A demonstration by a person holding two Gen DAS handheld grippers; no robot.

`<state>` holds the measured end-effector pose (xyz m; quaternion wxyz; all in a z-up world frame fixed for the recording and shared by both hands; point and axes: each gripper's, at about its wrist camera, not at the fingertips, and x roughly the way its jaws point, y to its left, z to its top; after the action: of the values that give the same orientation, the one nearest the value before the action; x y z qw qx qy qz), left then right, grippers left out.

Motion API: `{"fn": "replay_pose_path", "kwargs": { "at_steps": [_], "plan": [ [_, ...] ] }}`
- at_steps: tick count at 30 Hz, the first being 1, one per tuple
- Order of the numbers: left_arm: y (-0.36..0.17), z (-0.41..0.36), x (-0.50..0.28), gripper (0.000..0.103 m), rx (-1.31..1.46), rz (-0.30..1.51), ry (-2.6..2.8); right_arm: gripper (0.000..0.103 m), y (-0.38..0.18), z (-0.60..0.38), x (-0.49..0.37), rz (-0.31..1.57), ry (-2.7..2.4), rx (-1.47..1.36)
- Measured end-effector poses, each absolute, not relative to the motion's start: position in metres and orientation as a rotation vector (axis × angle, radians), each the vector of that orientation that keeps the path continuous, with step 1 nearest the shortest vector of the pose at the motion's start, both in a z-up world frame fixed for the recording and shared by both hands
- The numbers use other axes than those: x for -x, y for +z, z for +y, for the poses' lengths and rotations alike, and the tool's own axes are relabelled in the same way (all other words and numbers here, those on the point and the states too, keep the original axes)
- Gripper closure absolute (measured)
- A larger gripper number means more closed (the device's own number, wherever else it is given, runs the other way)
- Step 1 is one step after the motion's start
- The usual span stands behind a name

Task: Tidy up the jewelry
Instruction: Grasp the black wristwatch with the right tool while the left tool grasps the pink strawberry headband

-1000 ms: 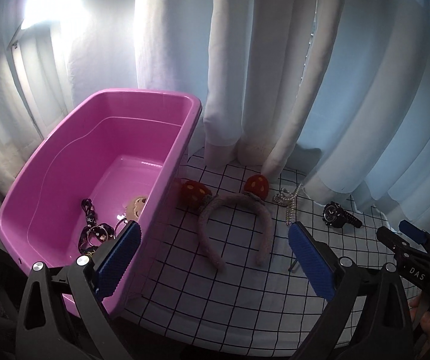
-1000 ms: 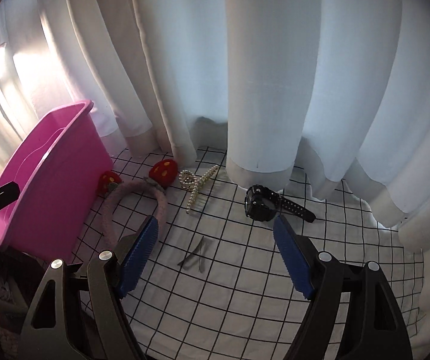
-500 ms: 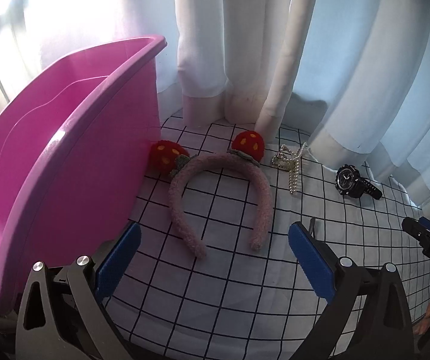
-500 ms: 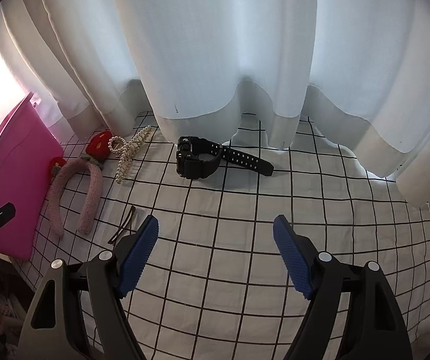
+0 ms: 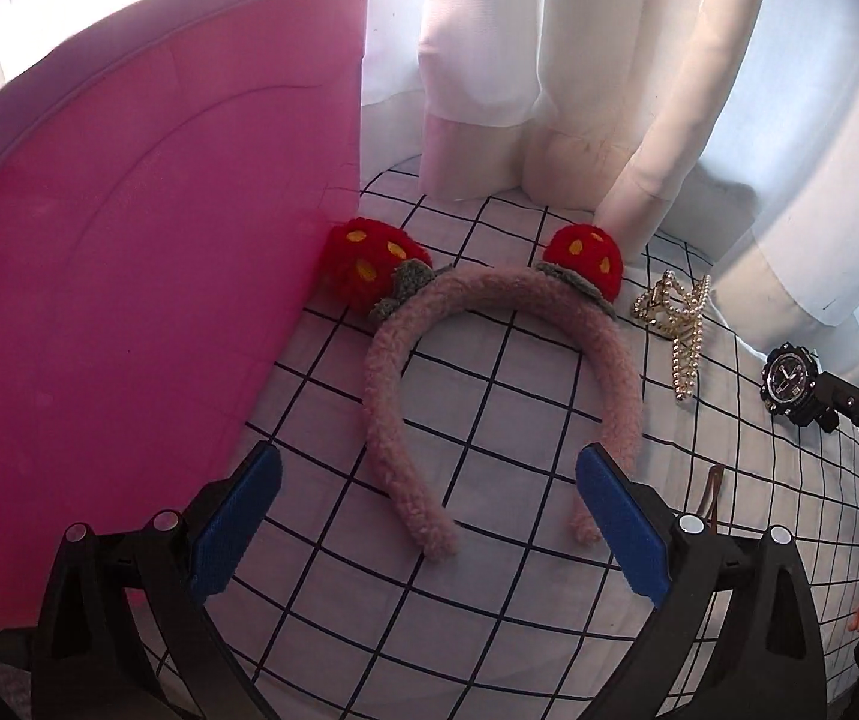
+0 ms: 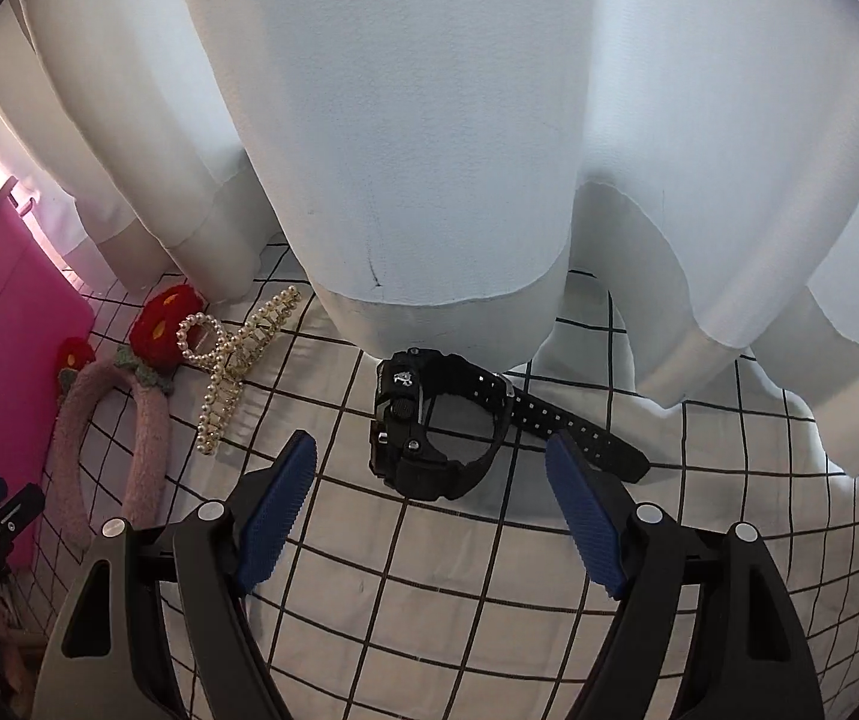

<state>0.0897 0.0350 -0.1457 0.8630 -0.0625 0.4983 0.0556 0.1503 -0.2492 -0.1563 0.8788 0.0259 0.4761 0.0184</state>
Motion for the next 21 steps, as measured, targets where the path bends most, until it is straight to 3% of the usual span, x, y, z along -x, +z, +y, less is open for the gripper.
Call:
{"fn": "replay_pose_path", "kwargs": {
  "at_steps": [12,21],
  "plan": [
    [-0.168,0.038,-0.113,0.006,0.135,1.07,0.135,0.028,-0.193,-0.25,-0.195,1.135,-0.011,-0.042],
    [-0.186,0.039,-0.128,0.006,0.139,1.117,0.164,0.027,-0.195,-0.248,-0.201,1.098,-0.018,-0.037]
  ]
}}
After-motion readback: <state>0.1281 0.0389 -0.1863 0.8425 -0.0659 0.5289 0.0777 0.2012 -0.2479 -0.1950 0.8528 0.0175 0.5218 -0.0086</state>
